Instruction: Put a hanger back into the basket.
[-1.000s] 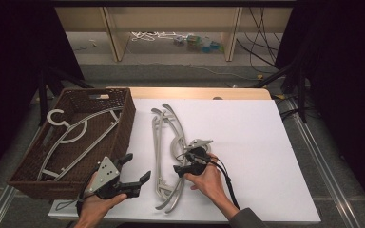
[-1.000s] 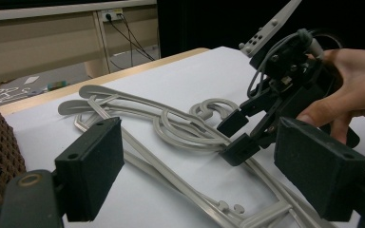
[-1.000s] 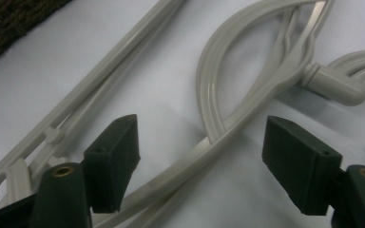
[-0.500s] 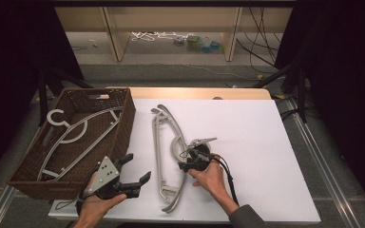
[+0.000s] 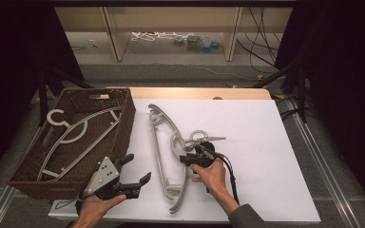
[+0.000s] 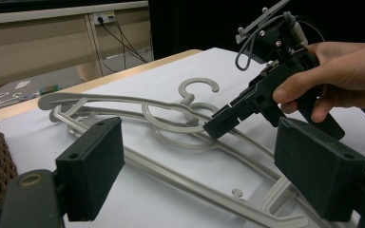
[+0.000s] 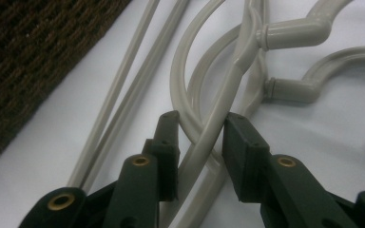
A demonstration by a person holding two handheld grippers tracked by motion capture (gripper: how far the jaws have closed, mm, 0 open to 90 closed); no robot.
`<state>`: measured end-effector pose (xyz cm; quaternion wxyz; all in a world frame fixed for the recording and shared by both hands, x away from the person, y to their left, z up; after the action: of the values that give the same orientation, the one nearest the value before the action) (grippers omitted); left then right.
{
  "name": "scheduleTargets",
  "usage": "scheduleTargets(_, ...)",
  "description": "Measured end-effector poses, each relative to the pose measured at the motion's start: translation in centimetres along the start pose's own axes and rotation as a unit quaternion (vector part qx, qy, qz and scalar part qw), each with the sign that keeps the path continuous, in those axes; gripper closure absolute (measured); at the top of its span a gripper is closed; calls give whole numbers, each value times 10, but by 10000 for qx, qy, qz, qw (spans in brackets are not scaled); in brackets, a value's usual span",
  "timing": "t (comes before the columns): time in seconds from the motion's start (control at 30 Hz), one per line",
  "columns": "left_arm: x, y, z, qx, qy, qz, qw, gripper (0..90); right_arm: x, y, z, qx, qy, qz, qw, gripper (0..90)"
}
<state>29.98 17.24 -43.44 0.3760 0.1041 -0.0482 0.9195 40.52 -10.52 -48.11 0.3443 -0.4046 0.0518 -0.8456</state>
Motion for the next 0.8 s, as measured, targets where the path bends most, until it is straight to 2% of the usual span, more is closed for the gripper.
scheduleTargets(0.03, 0, 0, 0, -1, 6, -3, 10000, 171, 0, 1, 0, 2, 75, 21, 10000, 690)
scheduleTargets(0.1, 1, -1, 0, 19, 8, -36, 10000, 170, 2, 1, 2, -150, 130, 61, 9998, 702)
scheduleTargets(0.13, 0, -2, 0, 13, 71, -56, 10000, 170, 3, 1, 3, -204, 258, 93, 9994, 708)
scheduleTargets(0.17, 1, -2, 0, 53, 26, -13, 10000, 170, 4, 1, 3, -266, 306, 120, 9991, 715)
scheduleTargets(0.33, 1, -3, 0, 83, 48, -3, 10000, 170, 8, 0, 7, -393, 467, 275, 9978, 739)
scheduleTargets(0.37, 1, -3, 0, 88, 55, -6, 9999, 171, 8, 0, 8, -453, 498, 234, 9975, 745)
scheduleTargets(0.4, 1, -2, 0, 99, 52, -15, 9999, 171, 9, 0, 8, -409, 564, 329, 9970, 749)
scheduleTargets(0.43, 1, -2, 0, 83, 42, -31, 10000, 171, 9, -1, 9, -424, 600, 282, 9969, 751)
scheduleTargets(0.47, 1, -2, 0, 155, 43, -62, 9999, 171, 9, -2, 10, -484, 588, 326, 9966, 758)
scheduleTargets(0.5, 1, -2, 0, 175, 63, -81, 9998, 171, 10, -4, 10, -641, 639, 416, 9950, 764)
scheduleTargets(0.57, 1, -3, 1, 129, 78, -67, 9999, 171, 10, -4, 12, -473, 721, 400, 9955, 770)
scheduleTargets(0.63, 2, -3, 0, 135, 70, -74, 9999, 171, 11, -7, 14, -641, 763, 537, 9936, 782)
scheduleTargets(0.7, 2, -4, 1, 112, 90, -60, 9999, 171, 13, -8, 16, -661, 865, 463, 9930, 789)
scheduleTargets(0.8, 2, -3, 0, 146, 71, -83, 9998, 171, 16, -5, 18, -748, 986, 543, 9908, 800)
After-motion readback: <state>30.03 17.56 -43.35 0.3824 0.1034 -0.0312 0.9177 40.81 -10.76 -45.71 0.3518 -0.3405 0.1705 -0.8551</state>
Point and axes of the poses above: each handheld gripper's, and its own axes: x roughly backward along the jaws, z roughly out of its top, y roughly to its right, the point moved 1 cm from there along -x, roughly forward along the jaws, and after that the axes turned 1 degree about x, right-handed, at the moved point
